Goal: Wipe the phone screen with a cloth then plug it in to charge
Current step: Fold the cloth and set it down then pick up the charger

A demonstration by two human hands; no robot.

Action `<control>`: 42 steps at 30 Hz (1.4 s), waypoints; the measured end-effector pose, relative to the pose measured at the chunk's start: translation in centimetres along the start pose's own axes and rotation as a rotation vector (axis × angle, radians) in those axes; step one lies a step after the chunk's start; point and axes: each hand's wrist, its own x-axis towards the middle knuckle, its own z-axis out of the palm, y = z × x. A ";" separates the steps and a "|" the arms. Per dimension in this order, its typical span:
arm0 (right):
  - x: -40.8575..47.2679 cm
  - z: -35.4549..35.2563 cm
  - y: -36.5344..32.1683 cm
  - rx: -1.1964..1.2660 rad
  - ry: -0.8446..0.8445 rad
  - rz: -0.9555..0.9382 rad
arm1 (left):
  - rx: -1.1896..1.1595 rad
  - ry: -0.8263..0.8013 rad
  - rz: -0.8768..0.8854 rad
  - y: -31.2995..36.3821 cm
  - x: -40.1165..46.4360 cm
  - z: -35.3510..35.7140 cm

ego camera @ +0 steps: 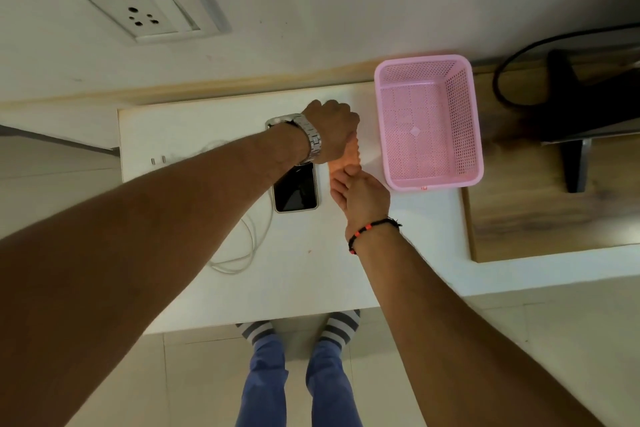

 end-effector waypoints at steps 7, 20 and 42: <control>-1.9 0.4 -1.4 -0.119 -0.085 0.027 | 0.136 -0.028 -0.062 1.3 -0.3 -0.2; -9.9 0.8 2.8 -0.315 -0.058 -0.193 | -0.983 0.598 -0.275 -0.4 -19.5 2.3; -7.9 21.2 12.0 -0.934 -0.228 -0.291 | -1.298 0.541 -0.950 -18.3 -25.2 8.4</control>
